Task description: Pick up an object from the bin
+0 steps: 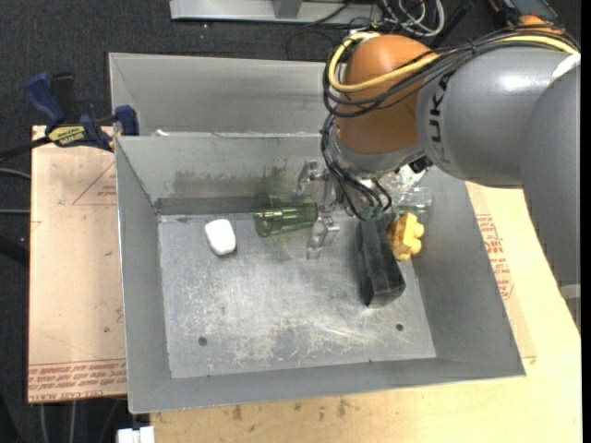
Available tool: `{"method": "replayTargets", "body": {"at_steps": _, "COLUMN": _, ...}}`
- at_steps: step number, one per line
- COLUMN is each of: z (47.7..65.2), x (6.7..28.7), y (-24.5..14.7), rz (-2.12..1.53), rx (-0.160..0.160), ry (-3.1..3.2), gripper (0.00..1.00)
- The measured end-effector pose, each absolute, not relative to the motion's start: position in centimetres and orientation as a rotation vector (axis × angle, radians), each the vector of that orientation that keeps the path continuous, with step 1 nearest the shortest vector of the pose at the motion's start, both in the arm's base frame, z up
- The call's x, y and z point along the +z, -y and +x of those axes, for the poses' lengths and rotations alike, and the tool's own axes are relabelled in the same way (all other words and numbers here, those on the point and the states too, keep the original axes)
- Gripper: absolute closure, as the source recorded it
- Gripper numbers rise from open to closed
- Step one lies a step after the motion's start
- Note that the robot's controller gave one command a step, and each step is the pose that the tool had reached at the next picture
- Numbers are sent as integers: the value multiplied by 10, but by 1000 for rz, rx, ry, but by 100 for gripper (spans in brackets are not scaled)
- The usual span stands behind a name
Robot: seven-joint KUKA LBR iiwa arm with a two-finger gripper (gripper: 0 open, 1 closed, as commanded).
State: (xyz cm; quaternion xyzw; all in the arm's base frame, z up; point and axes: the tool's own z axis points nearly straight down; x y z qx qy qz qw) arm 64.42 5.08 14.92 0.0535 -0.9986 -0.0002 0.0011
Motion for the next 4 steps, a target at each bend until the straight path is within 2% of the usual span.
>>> {"method": "replayTargets", "body": {"at_steps": 1, "z": 651, "x": 140, "y": -50, "rz": -101, "rx": -3, "ry": 3143, "gripper": 0}}
{"method": "replayTargets", "body": {"at_steps": 2, "z": 647, "x": 75, "y": -54, "rz": -154, "rx": -4, "ry": 3153, "gripper": 0}}
{"method": "replayTargets", "body": {"at_steps": 3, "z": 647, "x": 79, "y": -54, "rz": -153, "rx": -4, "ry": 3149, "gripper": 100}}
{"method": "replayTargets", "body": {"at_steps": 4, "z": 647, "x": 79, "y": -54, "rz": -153, "rx": -4, "ry": 3148, "gripper": 100}}
